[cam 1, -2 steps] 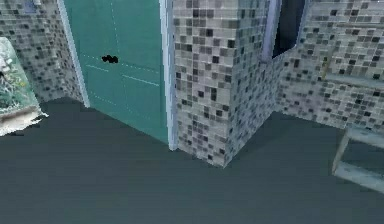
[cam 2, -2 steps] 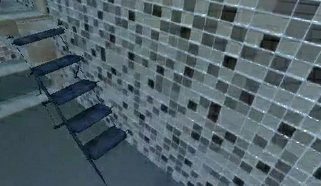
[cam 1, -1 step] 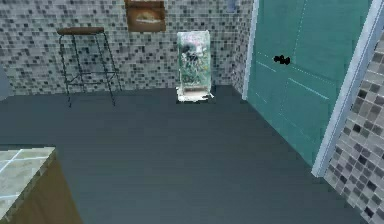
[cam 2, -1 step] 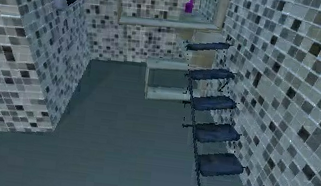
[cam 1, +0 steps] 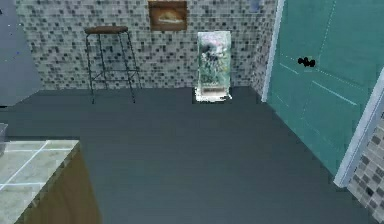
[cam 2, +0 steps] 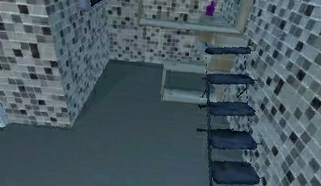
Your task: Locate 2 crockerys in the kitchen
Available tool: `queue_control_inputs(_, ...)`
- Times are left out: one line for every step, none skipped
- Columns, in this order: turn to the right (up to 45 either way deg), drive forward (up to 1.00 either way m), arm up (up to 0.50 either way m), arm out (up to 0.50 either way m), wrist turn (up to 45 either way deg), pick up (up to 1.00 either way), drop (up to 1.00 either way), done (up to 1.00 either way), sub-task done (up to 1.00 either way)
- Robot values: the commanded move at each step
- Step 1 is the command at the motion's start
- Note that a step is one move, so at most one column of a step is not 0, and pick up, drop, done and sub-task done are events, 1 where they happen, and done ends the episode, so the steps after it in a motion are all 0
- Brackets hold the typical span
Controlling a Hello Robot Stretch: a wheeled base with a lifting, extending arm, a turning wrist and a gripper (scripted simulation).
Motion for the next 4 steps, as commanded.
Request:
queue_control_inputs(0.0,0.95,0.0,0.0,0.0,0.0,0.0,0.0,0.0)
queue_control_inputs(-45.0,0.0,0.0,0.0,0.0,0.0,0.0,0.0,0.0)
queue_control_inputs(-3.0,0.0,0.0,0.0,0.0,0.0,0.0,0.0,0.0)
queue_control_inputs(0.0,0.4,0.0,0.0,0.0,0.0,0.0,0.0,0.0)
